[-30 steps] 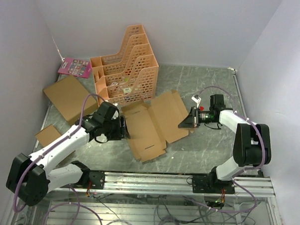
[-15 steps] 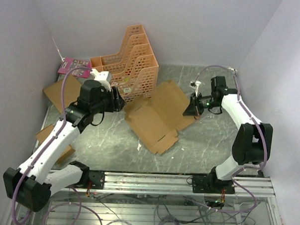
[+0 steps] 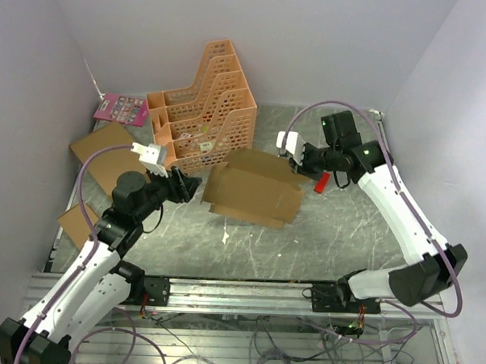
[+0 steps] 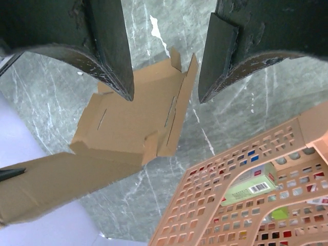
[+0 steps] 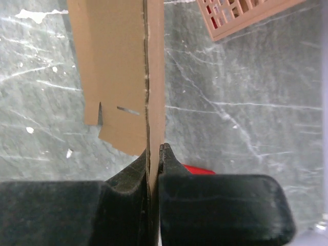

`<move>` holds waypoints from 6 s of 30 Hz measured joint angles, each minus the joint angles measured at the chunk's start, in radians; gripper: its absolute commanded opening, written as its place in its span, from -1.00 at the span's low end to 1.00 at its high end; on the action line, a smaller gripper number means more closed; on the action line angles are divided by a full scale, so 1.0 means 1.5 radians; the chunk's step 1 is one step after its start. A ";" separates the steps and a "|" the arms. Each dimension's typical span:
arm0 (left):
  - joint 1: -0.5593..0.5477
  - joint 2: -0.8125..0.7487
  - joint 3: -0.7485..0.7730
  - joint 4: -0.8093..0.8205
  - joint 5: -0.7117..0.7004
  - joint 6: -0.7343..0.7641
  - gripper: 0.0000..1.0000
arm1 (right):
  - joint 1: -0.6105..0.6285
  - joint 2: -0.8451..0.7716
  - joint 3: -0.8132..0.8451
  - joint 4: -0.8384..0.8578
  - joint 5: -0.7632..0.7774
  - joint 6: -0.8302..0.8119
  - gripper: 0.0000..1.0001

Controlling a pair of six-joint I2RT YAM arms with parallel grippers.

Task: Fold the paper box

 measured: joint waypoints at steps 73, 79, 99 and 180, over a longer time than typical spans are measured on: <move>-0.088 -0.029 -0.317 0.296 0.001 -0.043 -0.03 | 0.231 -0.080 -0.027 -0.173 0.168 -0.077 -1.00; -0.095 -0.018 -0.330 0.311 -0.046 -0.012 -0.10 | 0.200 -0.069 -0.004 -0.190 0.149 -0.093 -1.00; -0.142 0.225 -0.328 0.575 -0.008 0.063 -0.05 | 0.184 -0.055 -0.005 -0.212 0.119 -0.117 -1.00; -0.432 0.680 -0.309 1.043 -0.421 0.241 0.14 | 0.147 -0.050 -0.017 -0.246 0.069 -0.133 -1.00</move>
